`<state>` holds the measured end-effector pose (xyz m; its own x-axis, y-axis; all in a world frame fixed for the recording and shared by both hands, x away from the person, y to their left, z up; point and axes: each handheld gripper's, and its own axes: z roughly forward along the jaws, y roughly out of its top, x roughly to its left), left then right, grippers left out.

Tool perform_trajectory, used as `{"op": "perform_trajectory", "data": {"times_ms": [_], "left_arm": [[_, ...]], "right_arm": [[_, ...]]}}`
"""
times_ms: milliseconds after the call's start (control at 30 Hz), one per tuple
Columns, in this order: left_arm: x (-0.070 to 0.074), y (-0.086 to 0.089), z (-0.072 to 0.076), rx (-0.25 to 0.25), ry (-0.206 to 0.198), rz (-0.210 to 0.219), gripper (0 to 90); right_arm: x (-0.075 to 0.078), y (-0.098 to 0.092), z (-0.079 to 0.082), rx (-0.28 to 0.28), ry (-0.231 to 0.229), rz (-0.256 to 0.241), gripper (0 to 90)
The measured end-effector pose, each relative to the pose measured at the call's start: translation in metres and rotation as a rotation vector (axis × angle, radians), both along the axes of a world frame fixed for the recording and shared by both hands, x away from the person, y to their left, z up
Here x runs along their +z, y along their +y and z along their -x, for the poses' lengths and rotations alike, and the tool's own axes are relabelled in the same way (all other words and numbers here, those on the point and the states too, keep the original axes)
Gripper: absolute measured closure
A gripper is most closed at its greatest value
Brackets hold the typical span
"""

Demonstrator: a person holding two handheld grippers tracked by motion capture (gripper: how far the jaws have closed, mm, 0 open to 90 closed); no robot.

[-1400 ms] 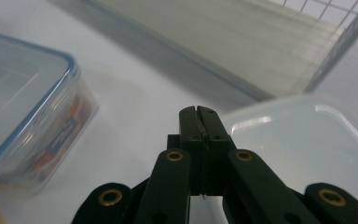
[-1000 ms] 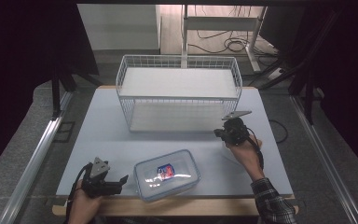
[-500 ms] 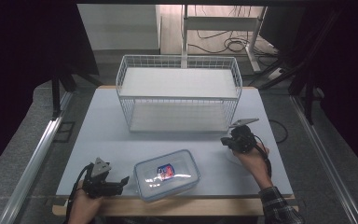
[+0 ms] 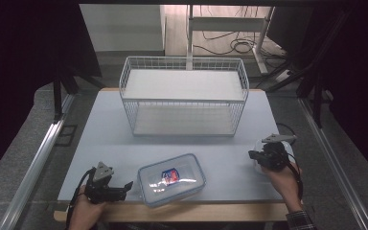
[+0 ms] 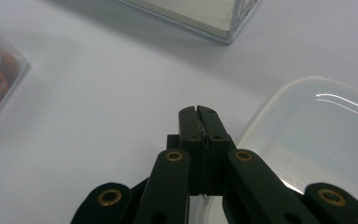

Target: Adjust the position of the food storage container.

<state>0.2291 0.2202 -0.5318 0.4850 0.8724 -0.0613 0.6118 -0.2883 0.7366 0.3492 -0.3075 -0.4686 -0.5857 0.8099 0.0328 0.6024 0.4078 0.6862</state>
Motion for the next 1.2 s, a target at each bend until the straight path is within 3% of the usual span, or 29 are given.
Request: {"op": "perform_trajectory", "data": {"times_ms": [33,67,100,133,167,200,233,267,300,333,367,400,467,500,533,600,633,733,867,967,1100,1200], "left_arm": [[0.000,0.000,0.000,0.000,0.000,0.000,5.8],[0.002,0.003,0.003,-0.008,0.011,0.052,6.0],[0.002,0.003,0.003,-0.008,0.011,0.052,7.2],[0.004,0.004,0.005,-0.015,0.025,0.081,10.5],[0.007,0.005,0.011,-0.031,0.035,0.122,15.3],[0.007,0.005,0.011,-0.031,0.035,0.122,22.2],[0.009,0.003,0.017,-0.065,0.048,0.157,29.4],[0.009,0.003,0.017,-0.065,0.048,0.157,37.0],[0.010,0.000,0.020,-0.096,0.055,0.175,45.4],[0.011,-0.007,0.024,-0.141,0.059,0.164,50.1],[0.011,-0.007,0.024,-0.141,0.059,0.164,56.8],[0.012,-0.016,0.027,-0.189,0.070,0.132,61.5],[0.012,-0.019,0.028,-0.208,0.077,0.124,70.9],[0.012,-0.026,0.029,-0.249,0.082,0.125,73.6],[0.012,-0.026,0.029,-0.249,0.082,0.125,75.1],[0.013,-0.033,0.028,-0.243,0.073,0.073,77.9],[0.013,-0.033,0.028,-0.243,0.073,0.073,78.8],[0.012,-0.031,0.023,-0.202,0.085,0.120,81.1],[0.012,-0.034,0.021,-0.196,0.101,0.126,84.8],[0.014,-0.036,0.025,-0.226,0.132,0.134,86.3],[0.015,-0.040,0.033,-0.239,0.135,0.128,86.5],[0.013,-0.041,0.042,-0.250,0.156,0.159,85.8]], "right_arm": [[0.000,0.000,0.000,0.000,0.000,0.000,89.1],[0.001,0.002,0.004,0.007,-0.012,0.004,89.1],[0.001,0.002,0.004,0.007,-0.012,0.004,89.1],[0.003,0.007,0.008,0.027,-0.028,-0.007,89.2],[0.004,0.010,0.010,0.039,-0.037,-0.010,89.2],[0.004,0.010,0.010,0.039,-0.037,-0.010,89.2],[0.005,0.018,0.013,0.065,-0.039,-0.018,89.2],[0.005,0.018,0.013,0.065,-0.039,-0.018,89.2],[0.005,0.026,0.017,0.094,-0.040,-0.018,89.1],[0.005,0.030,0.019,0.107,-0.040,-0.019,89.1],[0.004,0.033,0.021,0.121,-0.038,-0.019,89.1],[0.004,0.037,0.023,0.134,-0.036,-0.020,89.1],[0.002,0.044,0.027,0.154,-0.035,-0.018,89.2],[0.001,0.047,0.030,0.166,-0.030,-0.020,89.2],[0.001,0.047,0.030,0.166,-0.030,-0.020,89.2],[-0.001,0.056,0.037,0.206,-0.019,-0.024,89.2],[-0.001,0.056,0.037,0.206,-0.019,-0.024,89.2],[-0.003,0.064,0.044,0.245,-0.004,-0.040,89.1],[-0.005,0.069,0.048,0.266,0.018,-0.047,89.2],[-0.010,0.077,0.053,0.298,0.033,-0.038,89.2],[-0.012,0.082,0.054,0.317,0.036,-0.031,89.2],[-0.014,0.085,0.055,0.325,0.036,-0.026,89.2]]}}
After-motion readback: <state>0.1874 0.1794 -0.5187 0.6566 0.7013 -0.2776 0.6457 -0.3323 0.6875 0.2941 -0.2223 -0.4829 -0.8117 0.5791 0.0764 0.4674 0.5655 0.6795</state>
